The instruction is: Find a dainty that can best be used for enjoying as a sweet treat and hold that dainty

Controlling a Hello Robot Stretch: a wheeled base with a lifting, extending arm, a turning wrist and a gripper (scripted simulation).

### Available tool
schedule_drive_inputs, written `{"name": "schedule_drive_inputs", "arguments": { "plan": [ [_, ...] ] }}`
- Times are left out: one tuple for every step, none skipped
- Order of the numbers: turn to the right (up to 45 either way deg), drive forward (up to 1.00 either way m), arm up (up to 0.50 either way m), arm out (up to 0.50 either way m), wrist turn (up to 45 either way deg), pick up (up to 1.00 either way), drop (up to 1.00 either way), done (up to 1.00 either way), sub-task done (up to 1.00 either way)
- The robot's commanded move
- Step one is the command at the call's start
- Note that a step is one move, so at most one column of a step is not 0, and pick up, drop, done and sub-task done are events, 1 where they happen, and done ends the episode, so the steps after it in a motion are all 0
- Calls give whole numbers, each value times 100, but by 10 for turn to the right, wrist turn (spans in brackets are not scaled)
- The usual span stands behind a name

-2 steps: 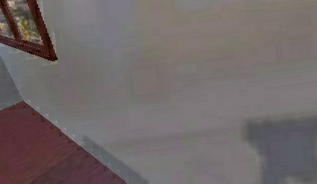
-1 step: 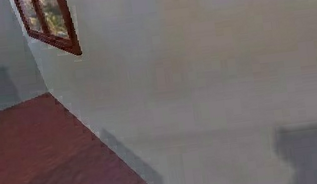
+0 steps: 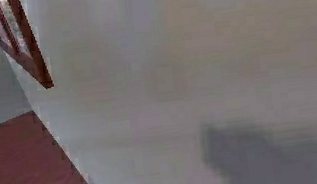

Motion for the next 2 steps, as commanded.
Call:
{"name": "schedule_drive_inputs", "arguments": {
  "plan": [
    [-390, 0, 0, 0, 0, 0, 0, 0, 0],
    [0, 90, 0, 0, 0, 0, 0, 0, 0]
  ]
}}
